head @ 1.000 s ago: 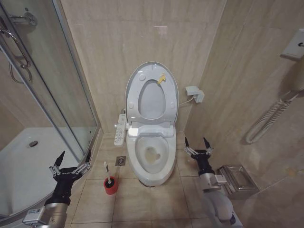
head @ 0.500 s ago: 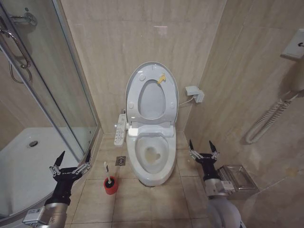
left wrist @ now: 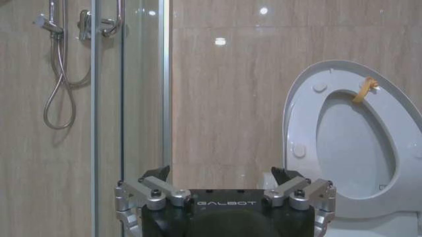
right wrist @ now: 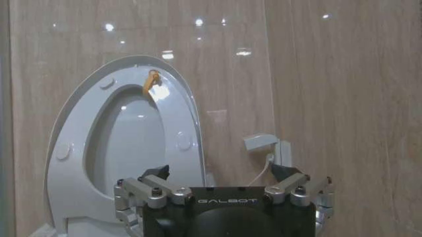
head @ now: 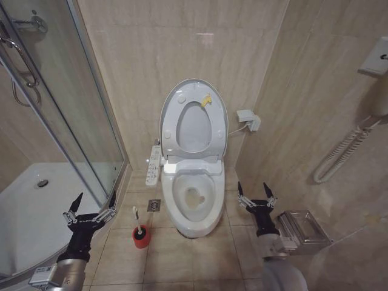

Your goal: Open the toilet lid, clean the toilet bowl with a toilet brush, close the toilet lid, and flush.

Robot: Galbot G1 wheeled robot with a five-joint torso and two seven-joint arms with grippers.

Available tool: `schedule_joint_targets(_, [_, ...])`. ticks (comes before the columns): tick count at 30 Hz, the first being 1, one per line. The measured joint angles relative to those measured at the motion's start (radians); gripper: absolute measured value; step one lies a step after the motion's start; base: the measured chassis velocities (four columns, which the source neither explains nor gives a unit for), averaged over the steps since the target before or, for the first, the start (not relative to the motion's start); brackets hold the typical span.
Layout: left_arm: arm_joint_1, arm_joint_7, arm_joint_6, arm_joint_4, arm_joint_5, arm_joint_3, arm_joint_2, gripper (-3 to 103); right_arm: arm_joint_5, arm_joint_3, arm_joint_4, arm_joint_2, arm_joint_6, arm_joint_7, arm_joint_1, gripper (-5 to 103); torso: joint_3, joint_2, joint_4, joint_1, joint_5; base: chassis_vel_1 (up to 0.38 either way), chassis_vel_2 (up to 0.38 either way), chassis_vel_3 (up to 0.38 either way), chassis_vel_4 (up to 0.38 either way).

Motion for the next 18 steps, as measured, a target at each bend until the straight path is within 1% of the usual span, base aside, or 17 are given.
schedule_joint_targets(18, [0.000, 0.000, 0.000, 0.000, 0.000, 0.000, 0.000, 100, 0.000, -0.001, 0.001, 0.001, -0.003, -0.001, 0.001, 100, 0.000, 0.000, 0.0000, 0.000, 0.0000, 0.000, 0.000, 0.000, 0.000])
